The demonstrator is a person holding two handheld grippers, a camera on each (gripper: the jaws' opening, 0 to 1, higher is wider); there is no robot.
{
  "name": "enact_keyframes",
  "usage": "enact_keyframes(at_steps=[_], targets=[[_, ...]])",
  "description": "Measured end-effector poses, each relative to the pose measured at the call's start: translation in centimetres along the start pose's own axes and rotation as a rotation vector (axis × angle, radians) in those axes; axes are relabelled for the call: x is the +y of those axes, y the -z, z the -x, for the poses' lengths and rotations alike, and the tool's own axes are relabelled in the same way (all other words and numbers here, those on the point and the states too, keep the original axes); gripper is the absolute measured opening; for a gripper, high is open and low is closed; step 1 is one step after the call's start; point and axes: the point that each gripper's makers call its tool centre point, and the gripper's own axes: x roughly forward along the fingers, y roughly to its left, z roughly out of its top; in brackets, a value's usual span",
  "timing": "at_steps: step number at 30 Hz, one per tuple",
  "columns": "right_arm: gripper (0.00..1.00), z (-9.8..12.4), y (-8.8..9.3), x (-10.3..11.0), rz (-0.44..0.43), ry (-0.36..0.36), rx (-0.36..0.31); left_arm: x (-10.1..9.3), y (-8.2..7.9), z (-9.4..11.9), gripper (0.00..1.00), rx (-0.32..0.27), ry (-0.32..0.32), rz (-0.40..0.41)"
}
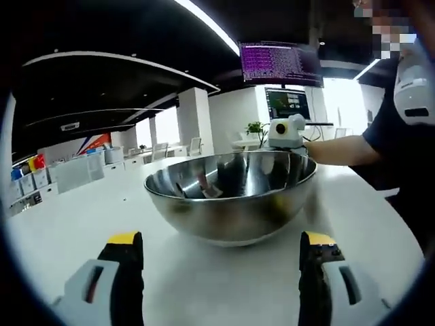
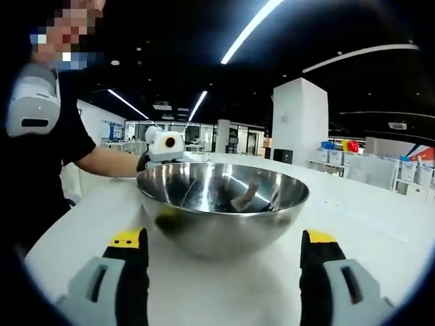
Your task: Pick up the QQ candy scattered on the table and place it into the stainless steel bowl on the table
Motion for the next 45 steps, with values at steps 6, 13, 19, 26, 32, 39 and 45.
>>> enact_keyframes(at_steps=[6, 13, 19, 26, 32, 39, 45], targets=[[0.91, -0.9, 0.1, 0.1, -0.001, -0.011, -0.001, -0.1, -0.9, -0.9, 0.95, -0.038, 0.023, -0.016], [0.92, -1.4, 0.0, 0.5, -0.013, -0.007, -0.025, -1.4, -1.2, -1.9, 0.91, -0.043, 0.037, -0.031], [0.90, -1.4, 0.0, 0.9, -0.011, -0.003, -0.017, -1.4, -1.4, -1.8, 0.89, -0.060, 0.025, -0.028], [0.89, -1.3, -0.2, 2.1, 0.002, -0.001, 0.011, -1.9, -1.7, -1.4, 0.88, -0.038, 0.028, -0.046], [0.89, -0.7, -2.4, 2.4, 0.034, 0.010, -0.019, -2.5, -3.5, -0.8, 0.88, -0.044, 0.028, -0.062], [0.88, -0.4, -5.2, 2.0, 0.007, 0.009, -0.019, -0.9, -6.7, -0.4, 0.88, -0.075, 0.044, -0.061], [0.87, -0.4, -7.5, -1.8, 0.038, 0.026, -0.027, 1.4, -8.8, -1.4, 0.88, -0.066, 0.053, -0.082]])
